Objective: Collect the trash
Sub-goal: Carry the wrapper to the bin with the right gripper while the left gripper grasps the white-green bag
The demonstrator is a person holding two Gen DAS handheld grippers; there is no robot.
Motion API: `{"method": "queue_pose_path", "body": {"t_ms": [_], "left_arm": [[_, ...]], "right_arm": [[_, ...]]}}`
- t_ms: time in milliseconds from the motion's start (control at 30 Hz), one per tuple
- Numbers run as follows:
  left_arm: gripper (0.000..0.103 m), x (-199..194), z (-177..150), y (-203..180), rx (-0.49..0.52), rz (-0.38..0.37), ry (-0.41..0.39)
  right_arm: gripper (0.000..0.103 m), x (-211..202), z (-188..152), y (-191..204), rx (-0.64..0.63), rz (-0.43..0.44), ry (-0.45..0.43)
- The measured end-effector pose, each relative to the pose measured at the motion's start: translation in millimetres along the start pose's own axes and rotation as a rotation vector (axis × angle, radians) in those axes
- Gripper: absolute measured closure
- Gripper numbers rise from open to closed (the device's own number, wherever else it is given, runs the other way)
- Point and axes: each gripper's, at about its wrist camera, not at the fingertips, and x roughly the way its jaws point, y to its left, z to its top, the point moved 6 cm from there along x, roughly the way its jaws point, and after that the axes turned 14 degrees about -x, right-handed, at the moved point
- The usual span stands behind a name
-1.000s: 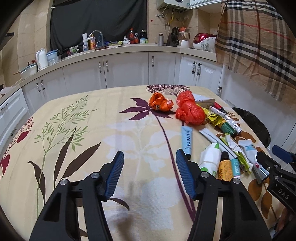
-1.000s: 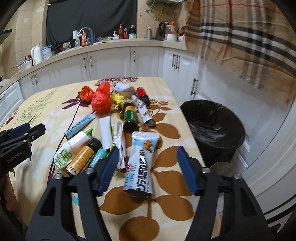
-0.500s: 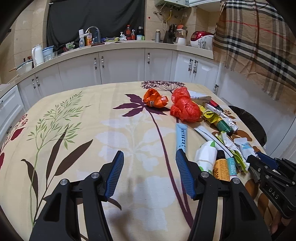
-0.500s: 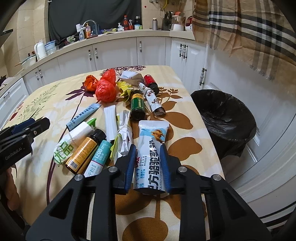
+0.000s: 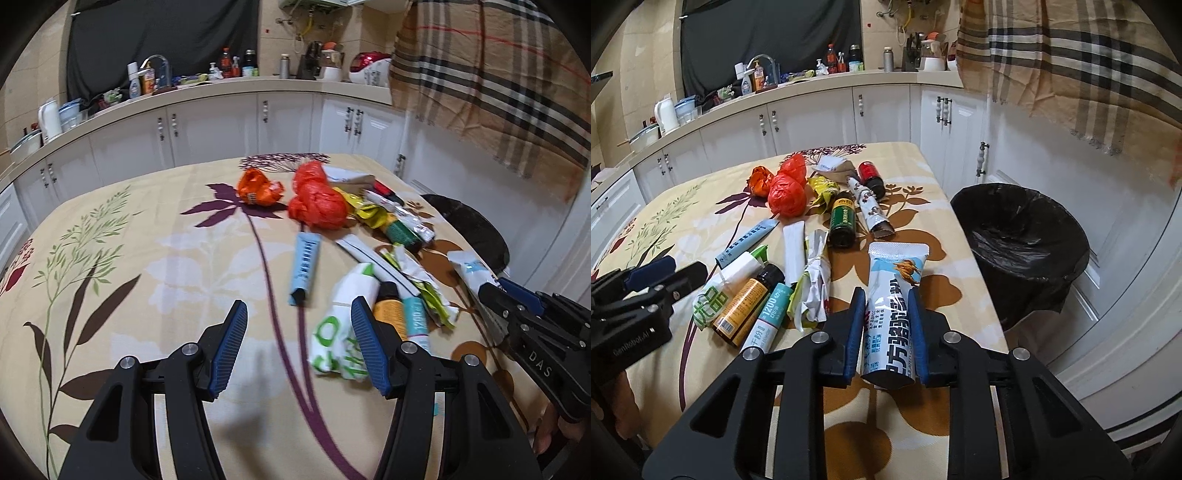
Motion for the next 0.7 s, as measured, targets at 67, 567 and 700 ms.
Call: {"method": "queue_pose_path", "body": {"t_ms": [67,567,700], "left_arm": [[0.045,2,-2,-3,0.006,-0.009,0.009],[0.082,8,-16,-19,0.079,-0.031,0.029],[0.082,6,-16,-19,0.076,-0.030,0.021]], "right_arm": [[0.080,-1,-1,-2,0.007,0.001,-0.005],[0.080,-2,-6,-8,0.029,0.007,-0.014],[0.080,-2,-6,-7,0.028,0.007,-0.016]]}}
